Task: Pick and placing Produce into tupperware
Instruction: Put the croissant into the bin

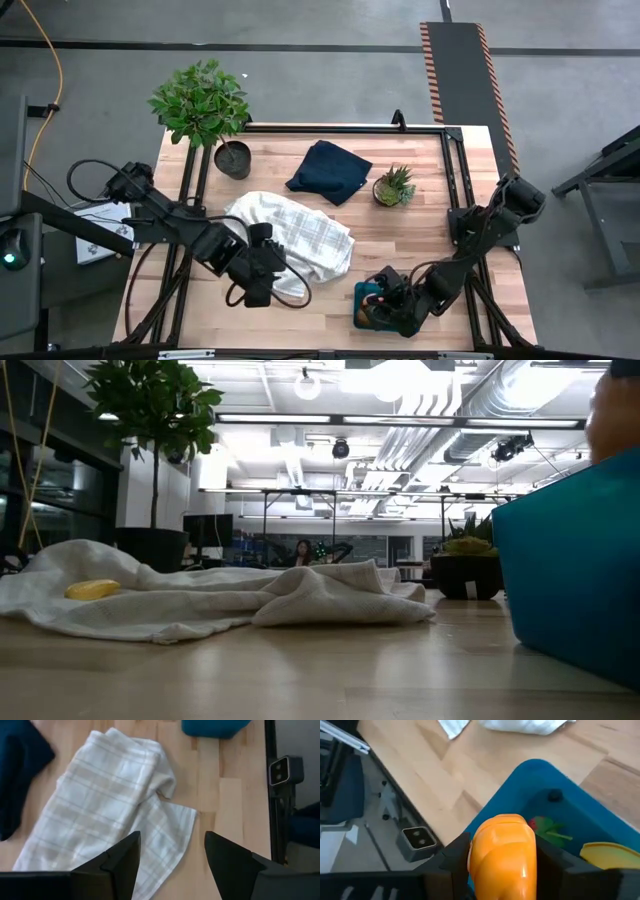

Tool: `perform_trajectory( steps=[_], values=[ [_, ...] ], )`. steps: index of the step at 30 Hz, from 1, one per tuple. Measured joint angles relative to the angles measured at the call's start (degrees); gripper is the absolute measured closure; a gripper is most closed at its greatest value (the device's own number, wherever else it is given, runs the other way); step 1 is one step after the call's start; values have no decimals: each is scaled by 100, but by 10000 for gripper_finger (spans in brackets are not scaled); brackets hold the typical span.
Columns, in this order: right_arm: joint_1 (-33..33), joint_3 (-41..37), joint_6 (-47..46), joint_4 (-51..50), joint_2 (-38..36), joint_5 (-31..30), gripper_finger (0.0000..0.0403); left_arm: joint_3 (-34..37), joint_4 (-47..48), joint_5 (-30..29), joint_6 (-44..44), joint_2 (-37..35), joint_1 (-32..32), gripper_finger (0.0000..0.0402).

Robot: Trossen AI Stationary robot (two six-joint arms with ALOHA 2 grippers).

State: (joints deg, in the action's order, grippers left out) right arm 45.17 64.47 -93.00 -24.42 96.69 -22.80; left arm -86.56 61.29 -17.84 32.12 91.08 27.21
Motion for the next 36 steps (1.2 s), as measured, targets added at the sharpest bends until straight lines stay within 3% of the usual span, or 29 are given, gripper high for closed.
perform_trajectory(
  steps=[11,24,36],
  values=[
    [100,0,-156,-540,163,-510,264,0,382,-296,533,-203,216,197],
    [103,-2,-133,-643,165,-428,264,0,481,-381,608,-203,287,197],
    [103,-2,-147,-611,165,-107,198,0,481,-383,589,-203,287,197]
  ],
)
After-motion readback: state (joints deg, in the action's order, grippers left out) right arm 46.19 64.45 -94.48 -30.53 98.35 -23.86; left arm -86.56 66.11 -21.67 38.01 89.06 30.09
